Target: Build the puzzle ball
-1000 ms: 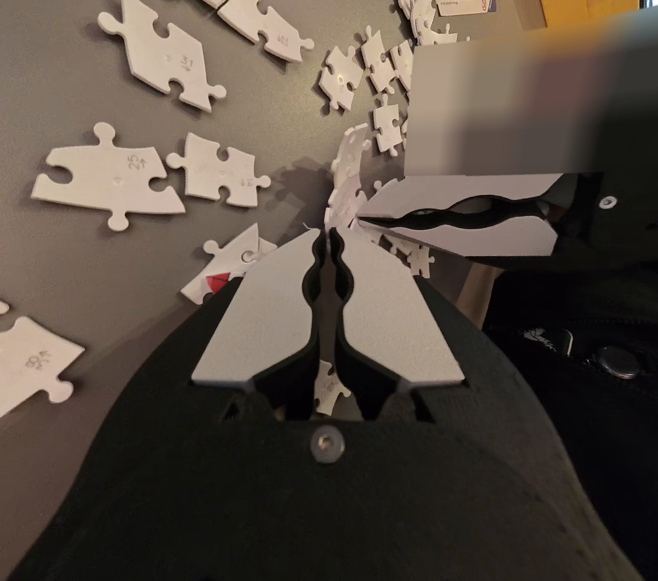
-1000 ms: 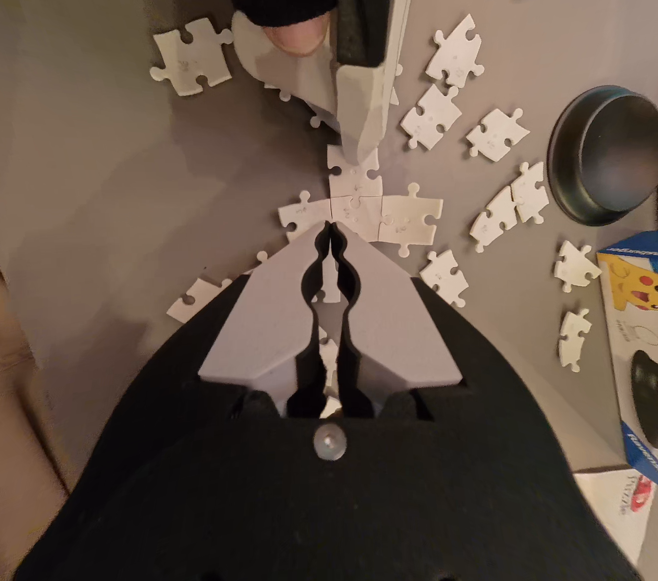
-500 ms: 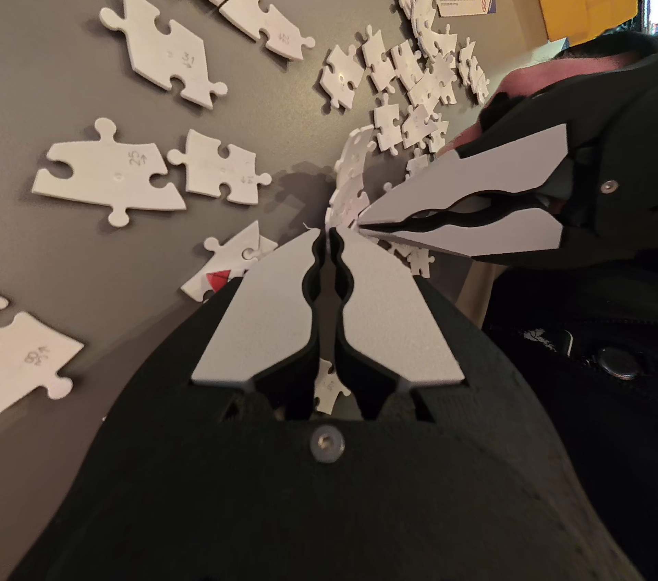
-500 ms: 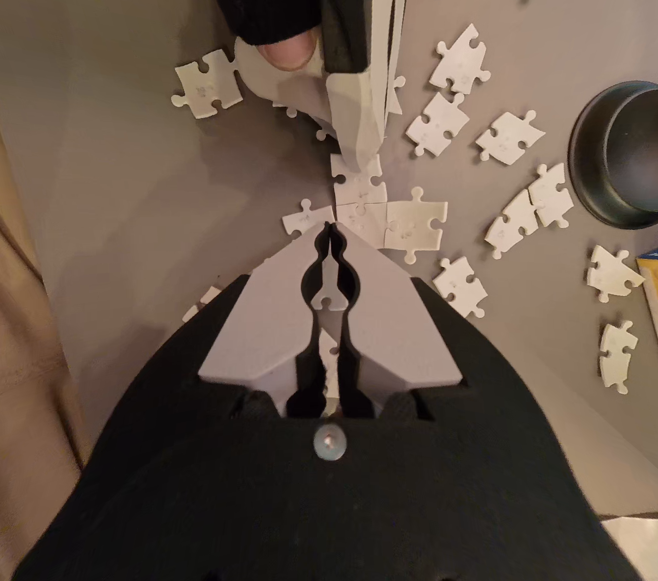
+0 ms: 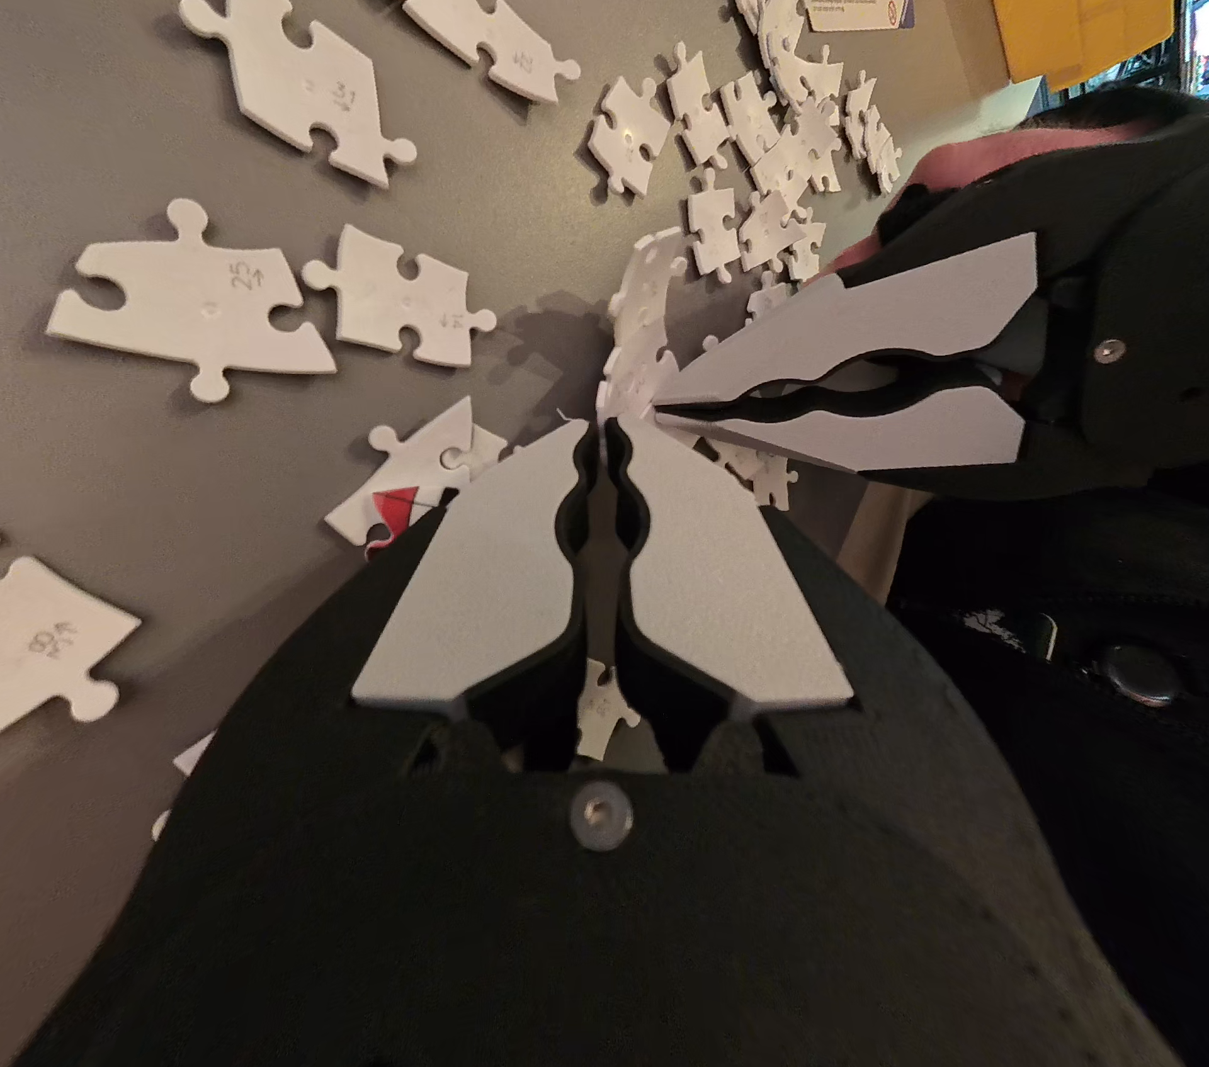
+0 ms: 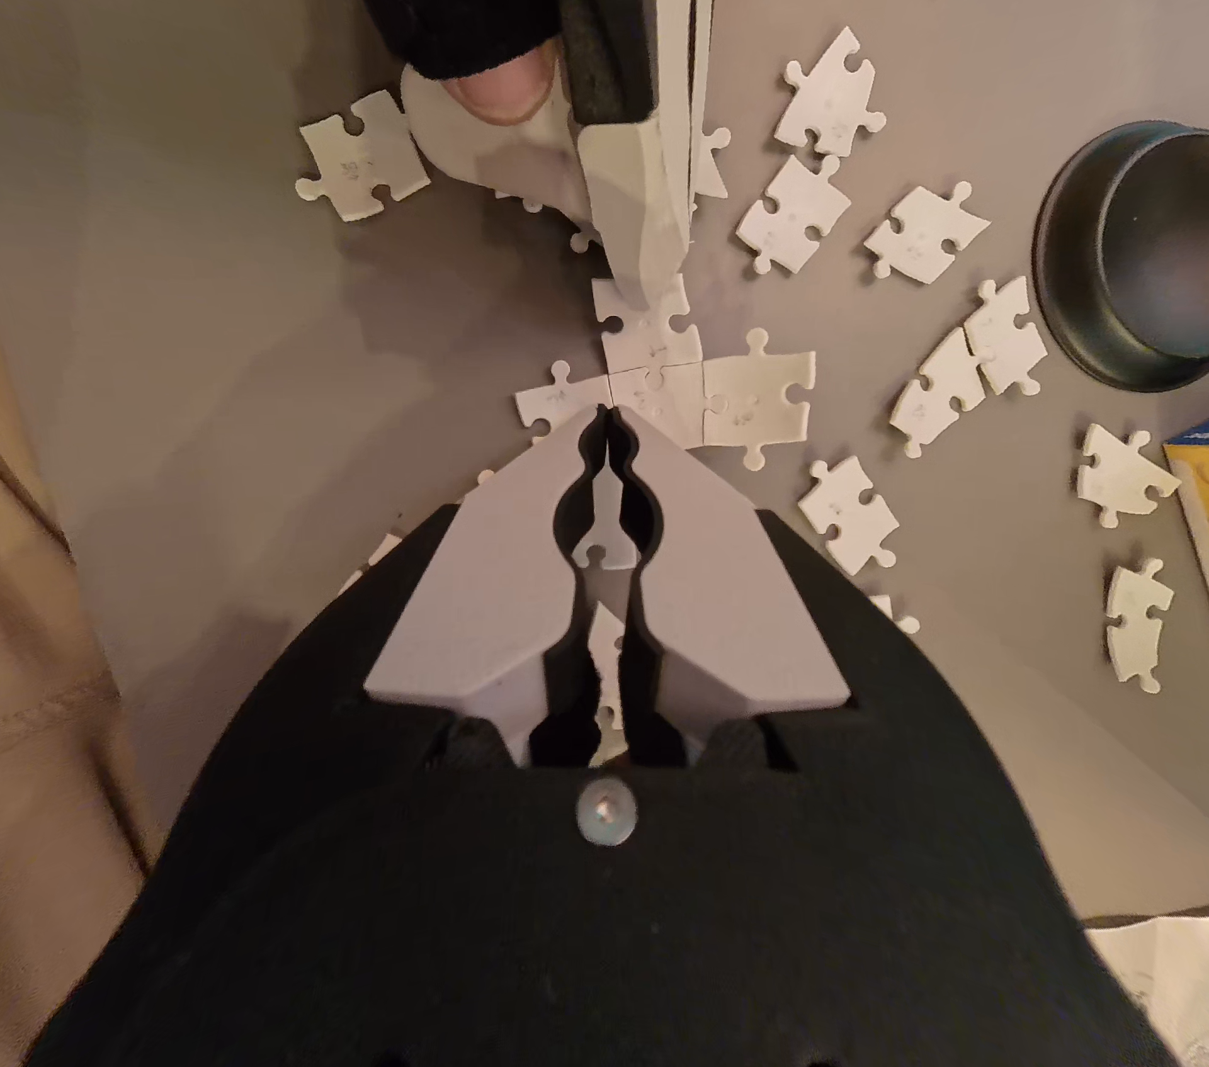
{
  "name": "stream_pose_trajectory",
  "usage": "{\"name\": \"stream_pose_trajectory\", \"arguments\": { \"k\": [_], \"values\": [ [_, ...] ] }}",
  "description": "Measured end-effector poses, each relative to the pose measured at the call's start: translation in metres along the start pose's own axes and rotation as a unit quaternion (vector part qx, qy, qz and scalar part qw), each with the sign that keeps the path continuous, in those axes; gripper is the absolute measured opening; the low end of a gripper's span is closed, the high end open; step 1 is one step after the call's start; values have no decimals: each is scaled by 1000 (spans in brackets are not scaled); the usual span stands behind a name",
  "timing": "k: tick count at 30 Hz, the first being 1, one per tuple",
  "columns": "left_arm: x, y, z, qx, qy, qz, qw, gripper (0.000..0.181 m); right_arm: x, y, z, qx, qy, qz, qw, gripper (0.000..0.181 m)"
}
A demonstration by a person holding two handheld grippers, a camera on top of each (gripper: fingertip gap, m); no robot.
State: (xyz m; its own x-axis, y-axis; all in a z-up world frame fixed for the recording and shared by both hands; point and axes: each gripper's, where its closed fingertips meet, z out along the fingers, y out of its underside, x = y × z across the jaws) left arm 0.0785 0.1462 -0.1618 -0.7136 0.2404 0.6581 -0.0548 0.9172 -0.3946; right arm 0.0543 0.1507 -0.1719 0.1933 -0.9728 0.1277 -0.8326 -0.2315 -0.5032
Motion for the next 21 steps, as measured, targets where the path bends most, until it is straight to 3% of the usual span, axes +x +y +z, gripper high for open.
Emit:
{"name": "stream_pose_trajectory", "arguments": {
  "k": [7,21],
  "values": [
    [1,0,-1,1,-7,2,1000,3,0,0,0,-33,21,-33,999,0],
    [0,-4,-2,12,-1,12,1000,10,0,0,0,-24,18,-39,999,0]
  ]
}}
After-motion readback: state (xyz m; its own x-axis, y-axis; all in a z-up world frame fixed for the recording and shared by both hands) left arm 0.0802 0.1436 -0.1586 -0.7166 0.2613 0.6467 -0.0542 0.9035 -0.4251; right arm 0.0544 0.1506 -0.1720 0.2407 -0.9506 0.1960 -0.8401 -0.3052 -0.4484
